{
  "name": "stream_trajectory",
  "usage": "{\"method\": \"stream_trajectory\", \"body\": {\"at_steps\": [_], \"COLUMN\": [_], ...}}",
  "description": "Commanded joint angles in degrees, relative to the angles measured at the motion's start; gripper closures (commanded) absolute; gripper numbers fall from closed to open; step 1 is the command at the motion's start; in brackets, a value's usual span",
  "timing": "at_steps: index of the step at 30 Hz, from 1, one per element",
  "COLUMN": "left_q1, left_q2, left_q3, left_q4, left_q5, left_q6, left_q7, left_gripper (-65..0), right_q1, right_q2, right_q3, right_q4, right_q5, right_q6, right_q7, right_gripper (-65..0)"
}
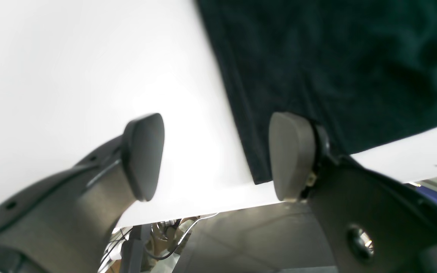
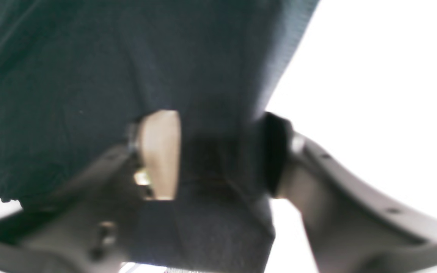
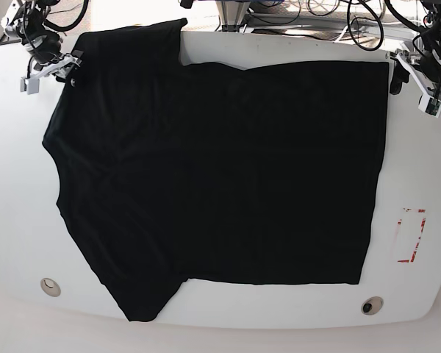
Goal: Layout the t-shirt on the table in an organized manner, then fold the t-shirt properly
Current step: 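Grasp the collar edge of the black shirt with both grippers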
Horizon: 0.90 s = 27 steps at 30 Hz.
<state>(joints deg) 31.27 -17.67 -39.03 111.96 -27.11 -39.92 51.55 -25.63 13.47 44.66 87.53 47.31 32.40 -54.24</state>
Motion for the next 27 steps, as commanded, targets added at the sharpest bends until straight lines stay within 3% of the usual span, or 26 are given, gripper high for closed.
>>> {"method": "stream_trajectory", "body": {"at_steps": [1, 4, 6, 17, 27], "left_q1": [1.04, 2.18, 2.71, 3.77, 2.01], "left_q2": [-0.83, -0.83, -0.83, -0.75, -1.19], "left_q3": [-0.23, -0.23, -0.14, -0.23, 0.74], "left_q4": [0.08, -0.01, -0.01, -2.20, -14.07], "left_q5": [-0.80, -0.80, -0.80, -0.80, -0.80], "left_q6": [-0.08, -0.08, -0.08, -0.08, -0.08], "left_q7": [-0.78, -0.78, -0.78, -1.04, -3.07], "left_gripper": [-40.7, -40.7, -40.7, -40.7, -40.7], "right_q1": [-0.88, -0.88, -0.88, -0.88, -0.88], "right_q2": [-0.07, -0.07, -0.07, 0.02, 0.02], "right_q3": [-0.31, -0.31, -0.40, -0.40, -0.40], "right_q4": [-0.27, -0.27, -0.27, -0.27, -0.27], "right_q5": [-2.43, -2.43, -2.43, -2.43, -2.43], "right_q6": [-0.80, -0.89, -0.89, -0.89, -0.97], "right_q7": [-3.92, -3.92, -4.00, -4.00, -4.00], "right_gripper": [-20.1, -5.9, 0.0, 0.0, 0.0]}}
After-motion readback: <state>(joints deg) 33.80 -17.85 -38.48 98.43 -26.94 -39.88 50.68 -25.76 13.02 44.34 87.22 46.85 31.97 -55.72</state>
